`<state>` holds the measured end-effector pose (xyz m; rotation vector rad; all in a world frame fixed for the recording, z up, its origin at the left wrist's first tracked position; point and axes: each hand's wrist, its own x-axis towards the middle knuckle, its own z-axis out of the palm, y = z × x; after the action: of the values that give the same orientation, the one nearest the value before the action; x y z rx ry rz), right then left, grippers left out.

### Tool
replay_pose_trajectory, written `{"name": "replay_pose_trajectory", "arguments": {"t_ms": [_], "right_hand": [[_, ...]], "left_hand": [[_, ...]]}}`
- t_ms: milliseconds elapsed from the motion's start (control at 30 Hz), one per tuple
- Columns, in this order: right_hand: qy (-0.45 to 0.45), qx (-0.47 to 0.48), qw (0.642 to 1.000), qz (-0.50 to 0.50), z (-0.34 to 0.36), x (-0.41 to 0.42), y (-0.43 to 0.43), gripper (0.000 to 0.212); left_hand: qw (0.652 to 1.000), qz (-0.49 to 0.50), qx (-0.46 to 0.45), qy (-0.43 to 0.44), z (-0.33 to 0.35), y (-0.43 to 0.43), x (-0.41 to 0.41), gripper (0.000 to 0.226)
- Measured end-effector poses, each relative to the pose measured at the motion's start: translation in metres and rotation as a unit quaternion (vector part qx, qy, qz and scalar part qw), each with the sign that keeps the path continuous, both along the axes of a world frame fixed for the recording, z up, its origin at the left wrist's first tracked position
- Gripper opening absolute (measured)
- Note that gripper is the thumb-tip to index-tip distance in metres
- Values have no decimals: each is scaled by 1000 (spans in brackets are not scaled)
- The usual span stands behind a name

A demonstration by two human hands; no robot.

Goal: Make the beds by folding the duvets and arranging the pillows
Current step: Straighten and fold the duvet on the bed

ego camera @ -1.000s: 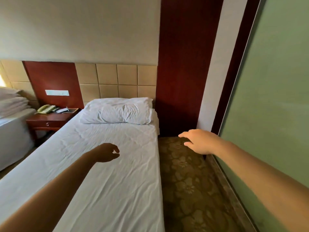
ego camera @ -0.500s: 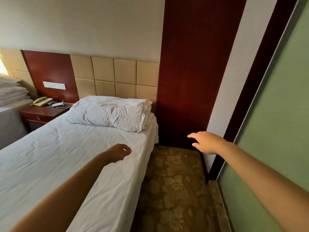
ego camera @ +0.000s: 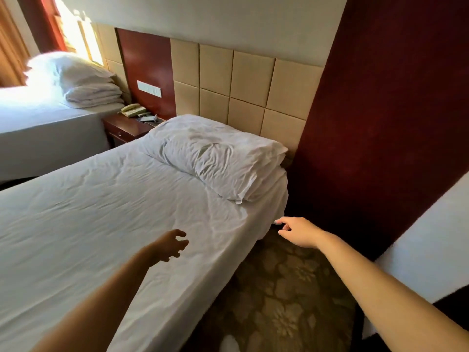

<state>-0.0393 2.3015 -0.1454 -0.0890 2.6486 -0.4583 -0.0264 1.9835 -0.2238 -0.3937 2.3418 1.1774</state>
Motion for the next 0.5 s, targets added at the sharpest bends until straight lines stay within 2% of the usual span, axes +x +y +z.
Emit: {"name": "replay_pose_trajectory", "arguments": {"t_ms": [133, 300, 400, 467, 500], "right_hand": [[-34, -37, 999, -6, -73, -122, 14, 44], [-97, -16, 992, -74, -174, -278, 36, 48], [-126, -14, 988, -89, -236, -362, 36, 64], [-130, -62, 984, -103, -280, -412, 29, 84], [-126, -85, 983, -99, -301, -435, 24, 96]], "left_hand": [[999, 3, -12, -42, -58, 35, -126, 35], [995, 50, -53, -73, -169, 108, -279, 47], [992, 80, -46, -89, -238, 155, -350, 70], [986, 147, -52, -54, -282, 180, -398, 80], [981, 182, -57, -26, -302, 191, -420, 78]]}}
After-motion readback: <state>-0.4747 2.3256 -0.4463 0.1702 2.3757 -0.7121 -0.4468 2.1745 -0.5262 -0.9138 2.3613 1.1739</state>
